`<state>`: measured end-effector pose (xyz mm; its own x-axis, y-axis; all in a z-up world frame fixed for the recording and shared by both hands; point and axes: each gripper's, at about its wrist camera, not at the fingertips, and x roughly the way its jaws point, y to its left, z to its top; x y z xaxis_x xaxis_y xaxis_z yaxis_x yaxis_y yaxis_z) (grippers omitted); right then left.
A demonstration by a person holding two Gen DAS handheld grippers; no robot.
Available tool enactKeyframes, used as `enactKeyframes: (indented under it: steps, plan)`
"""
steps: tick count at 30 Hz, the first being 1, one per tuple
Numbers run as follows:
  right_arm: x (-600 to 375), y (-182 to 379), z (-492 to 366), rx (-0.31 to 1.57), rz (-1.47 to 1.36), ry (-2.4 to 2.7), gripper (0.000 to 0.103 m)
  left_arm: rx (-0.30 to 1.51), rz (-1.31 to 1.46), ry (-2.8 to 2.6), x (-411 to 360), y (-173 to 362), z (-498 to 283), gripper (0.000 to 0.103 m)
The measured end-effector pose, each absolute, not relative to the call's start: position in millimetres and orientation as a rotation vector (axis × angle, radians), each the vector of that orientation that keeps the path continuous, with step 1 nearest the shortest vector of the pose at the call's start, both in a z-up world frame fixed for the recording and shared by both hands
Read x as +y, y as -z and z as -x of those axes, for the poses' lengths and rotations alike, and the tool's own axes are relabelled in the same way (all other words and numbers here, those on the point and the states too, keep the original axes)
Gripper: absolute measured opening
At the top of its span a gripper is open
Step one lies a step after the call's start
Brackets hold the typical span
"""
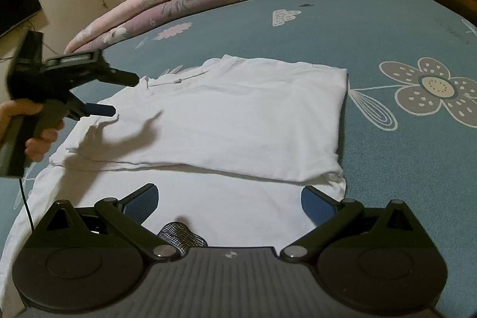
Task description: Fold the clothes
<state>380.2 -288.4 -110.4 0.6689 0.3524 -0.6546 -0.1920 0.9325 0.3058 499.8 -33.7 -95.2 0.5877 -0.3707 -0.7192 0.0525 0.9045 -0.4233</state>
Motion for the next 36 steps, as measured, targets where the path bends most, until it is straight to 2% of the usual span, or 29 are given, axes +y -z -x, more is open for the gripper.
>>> enactKeyframes:
  steps: [4, 8, 23, 28, 32, 36]
  plan:
    - [-286.1, 111.3, -380.4, 0.78, -0.201, -0.305, 0.103, 0.941, 0.423, 0.277, -32.6, 111.1, -498.6, 0.102]
    - [-283.4, 112.5, -380.6, 0.776, -0.179, -0.302, 0.103, 0.89, 0.434, 0.251, -30.2, 116.8, -512.5, 0.102]
    - [-277.8, 115.8, -378.5, 0.764, -0.126, -0.29, 0.103, 0.857, 0.449, 0.279, 15.5, 115.9, -437.1, 0.102]
    - [-268.2, 119.0, -376.1, 0.762, -0.06, -0.268, 0.103, 0.877, 0.368, 0.25, 20.8, 109.6, -422.3, 0.102]
    - [-252.4, 123.3, -371.0, 0.749, 0.066, -0.246, 0.103, 0.863, 0.304, 0.211, 7.7, 89.9, -425.1, 0.102]
    - [-255.3, 113.9, -367.3, 0.728, 0.014, -0.249, 0.103, 0.833, 0.258, 0.329, -31.2, 78.6, -435.3, 0.102]
